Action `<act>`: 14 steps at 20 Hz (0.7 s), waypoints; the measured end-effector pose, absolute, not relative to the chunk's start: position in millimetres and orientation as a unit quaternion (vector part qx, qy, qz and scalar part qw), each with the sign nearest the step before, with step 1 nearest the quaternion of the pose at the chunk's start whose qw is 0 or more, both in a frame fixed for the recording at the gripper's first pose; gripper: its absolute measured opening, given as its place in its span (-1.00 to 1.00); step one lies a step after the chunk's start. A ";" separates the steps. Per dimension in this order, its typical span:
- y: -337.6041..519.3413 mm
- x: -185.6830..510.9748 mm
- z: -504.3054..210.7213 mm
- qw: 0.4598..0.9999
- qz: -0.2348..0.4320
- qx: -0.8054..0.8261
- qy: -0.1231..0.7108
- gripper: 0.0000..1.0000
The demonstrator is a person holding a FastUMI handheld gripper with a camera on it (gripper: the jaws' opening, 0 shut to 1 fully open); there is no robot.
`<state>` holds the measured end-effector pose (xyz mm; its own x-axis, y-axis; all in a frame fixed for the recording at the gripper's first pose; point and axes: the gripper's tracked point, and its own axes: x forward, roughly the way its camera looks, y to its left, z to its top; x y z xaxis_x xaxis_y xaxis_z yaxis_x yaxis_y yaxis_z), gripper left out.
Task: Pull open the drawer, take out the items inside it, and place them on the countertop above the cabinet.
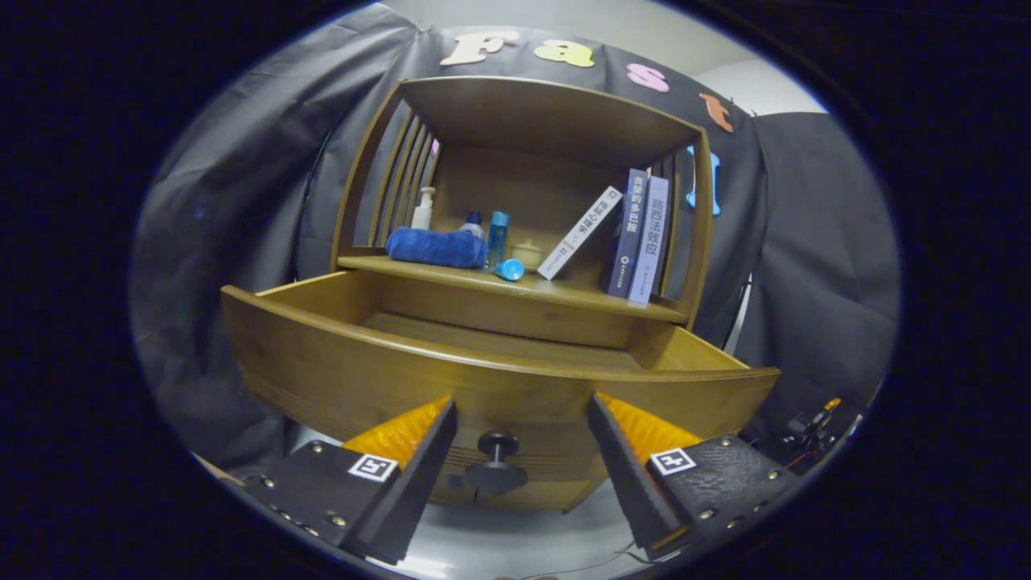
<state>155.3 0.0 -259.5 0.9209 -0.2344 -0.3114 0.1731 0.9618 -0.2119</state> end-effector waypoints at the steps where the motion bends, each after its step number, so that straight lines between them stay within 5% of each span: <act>1: -0.7 160.1 -259.7 0.976 -0.103 -0.093 0.167 0.96; 14: -7.5 224.6 -267.9 0.979 -0.098 -0.083 0.157 0.95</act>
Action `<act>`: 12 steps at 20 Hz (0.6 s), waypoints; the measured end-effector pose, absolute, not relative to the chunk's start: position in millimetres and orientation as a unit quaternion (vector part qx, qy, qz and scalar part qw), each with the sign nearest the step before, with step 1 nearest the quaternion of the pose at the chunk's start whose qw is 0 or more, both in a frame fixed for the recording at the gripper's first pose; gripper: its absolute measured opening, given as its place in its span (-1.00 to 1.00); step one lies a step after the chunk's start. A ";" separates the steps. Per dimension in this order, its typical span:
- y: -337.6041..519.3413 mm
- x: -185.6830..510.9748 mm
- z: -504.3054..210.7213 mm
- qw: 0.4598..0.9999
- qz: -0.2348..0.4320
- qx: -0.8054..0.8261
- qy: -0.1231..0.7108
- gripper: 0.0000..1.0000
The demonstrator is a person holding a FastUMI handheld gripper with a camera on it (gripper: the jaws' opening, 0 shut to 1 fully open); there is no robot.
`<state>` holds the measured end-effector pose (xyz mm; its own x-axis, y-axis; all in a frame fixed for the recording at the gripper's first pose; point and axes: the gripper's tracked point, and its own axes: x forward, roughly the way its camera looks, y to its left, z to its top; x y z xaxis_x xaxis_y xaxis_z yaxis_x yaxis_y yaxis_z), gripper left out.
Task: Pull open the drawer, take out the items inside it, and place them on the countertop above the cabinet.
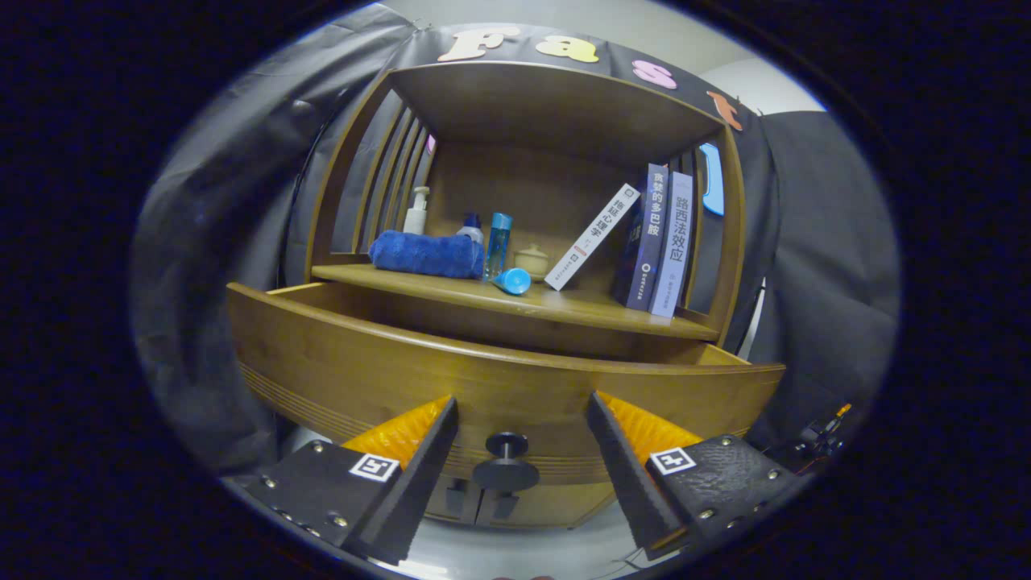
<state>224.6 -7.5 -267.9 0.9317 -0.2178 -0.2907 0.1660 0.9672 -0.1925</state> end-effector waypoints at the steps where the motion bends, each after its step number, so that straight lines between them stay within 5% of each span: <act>1: -7.9 229.7 -269.6 0.979 -0.098 -0.084 0.155 0.95; 12: -13.9 266.9 -278.5 0.978 -0.100 -0.069 0.170 0.95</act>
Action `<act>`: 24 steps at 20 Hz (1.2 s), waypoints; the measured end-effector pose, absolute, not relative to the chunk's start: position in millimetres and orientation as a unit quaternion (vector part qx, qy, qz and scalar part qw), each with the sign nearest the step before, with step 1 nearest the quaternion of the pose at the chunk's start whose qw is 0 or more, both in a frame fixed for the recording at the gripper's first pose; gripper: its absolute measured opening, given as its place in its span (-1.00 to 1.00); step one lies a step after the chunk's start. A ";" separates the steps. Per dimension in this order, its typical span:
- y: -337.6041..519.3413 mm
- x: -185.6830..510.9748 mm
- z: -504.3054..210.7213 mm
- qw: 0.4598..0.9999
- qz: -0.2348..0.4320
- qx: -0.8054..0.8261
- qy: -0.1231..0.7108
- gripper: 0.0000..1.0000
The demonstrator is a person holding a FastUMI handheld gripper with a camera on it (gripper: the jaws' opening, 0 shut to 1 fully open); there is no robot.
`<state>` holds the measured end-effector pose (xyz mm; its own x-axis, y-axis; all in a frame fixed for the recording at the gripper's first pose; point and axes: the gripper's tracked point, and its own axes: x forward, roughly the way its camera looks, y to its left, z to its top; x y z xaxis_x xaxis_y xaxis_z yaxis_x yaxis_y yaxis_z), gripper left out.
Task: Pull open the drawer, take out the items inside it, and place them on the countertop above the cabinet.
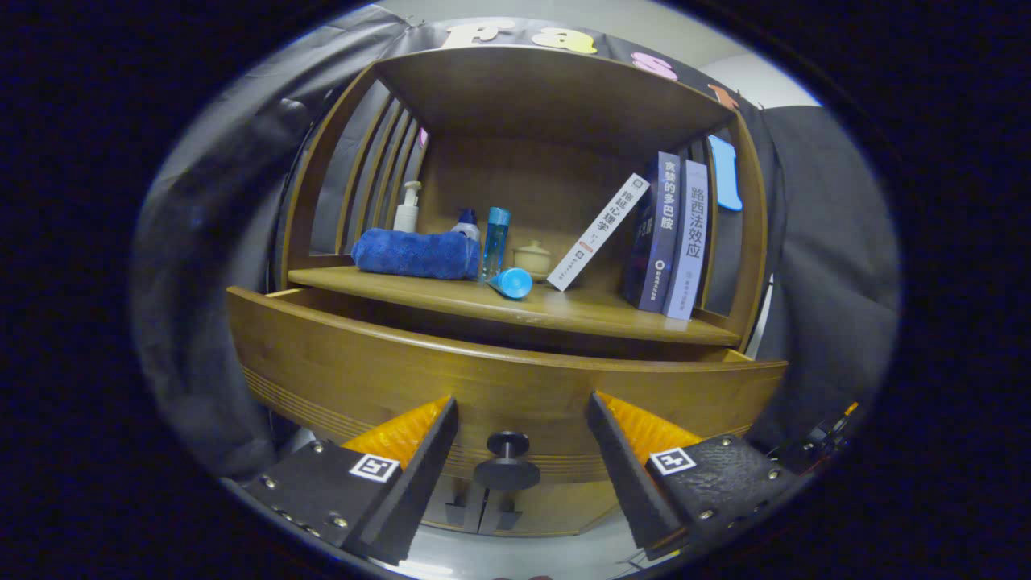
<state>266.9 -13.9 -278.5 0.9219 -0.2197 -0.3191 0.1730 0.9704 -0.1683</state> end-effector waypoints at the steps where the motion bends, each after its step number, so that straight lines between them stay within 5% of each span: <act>1: -14.3 270.0 -280.8 0.978 -0.101 -0.062 0.172 0.95; 24: -17.8 328.8 -298.2 0.978 -0.112 -0.015 0.174 0.95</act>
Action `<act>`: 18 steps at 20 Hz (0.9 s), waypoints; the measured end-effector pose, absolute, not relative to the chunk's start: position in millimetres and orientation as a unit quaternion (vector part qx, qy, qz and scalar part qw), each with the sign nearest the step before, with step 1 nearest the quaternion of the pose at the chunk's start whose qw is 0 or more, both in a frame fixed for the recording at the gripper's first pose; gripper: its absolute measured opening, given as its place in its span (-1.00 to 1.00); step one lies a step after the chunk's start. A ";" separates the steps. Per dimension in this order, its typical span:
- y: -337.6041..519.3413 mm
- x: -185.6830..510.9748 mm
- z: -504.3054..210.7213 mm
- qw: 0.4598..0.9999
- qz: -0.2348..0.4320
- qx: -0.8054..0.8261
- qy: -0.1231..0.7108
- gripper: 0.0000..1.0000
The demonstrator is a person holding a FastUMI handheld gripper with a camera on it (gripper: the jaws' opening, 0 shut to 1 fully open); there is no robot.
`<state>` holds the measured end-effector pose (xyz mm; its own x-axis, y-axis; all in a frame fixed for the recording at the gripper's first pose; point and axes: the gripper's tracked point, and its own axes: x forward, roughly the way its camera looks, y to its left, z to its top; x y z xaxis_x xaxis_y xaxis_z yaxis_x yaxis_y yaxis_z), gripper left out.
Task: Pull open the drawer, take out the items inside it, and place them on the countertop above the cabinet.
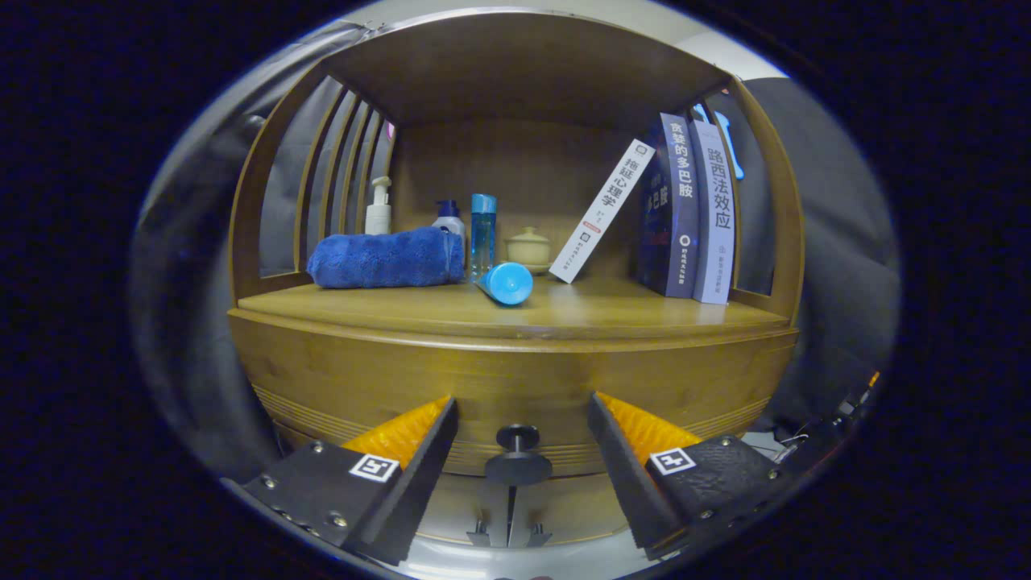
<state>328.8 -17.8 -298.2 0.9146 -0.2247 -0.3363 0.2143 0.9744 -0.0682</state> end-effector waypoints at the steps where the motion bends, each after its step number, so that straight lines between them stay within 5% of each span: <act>1: -17.6 329.2 -298.8 0.978 -0.112 -0.016 0.174 0.96; 10: -23.0 326.2 -293.2 0.979 -0.115 -0.001 0.170 0.95; 18: -64.8 256.1 -181.7 0.985 -0.112 0.050 0.120 0.88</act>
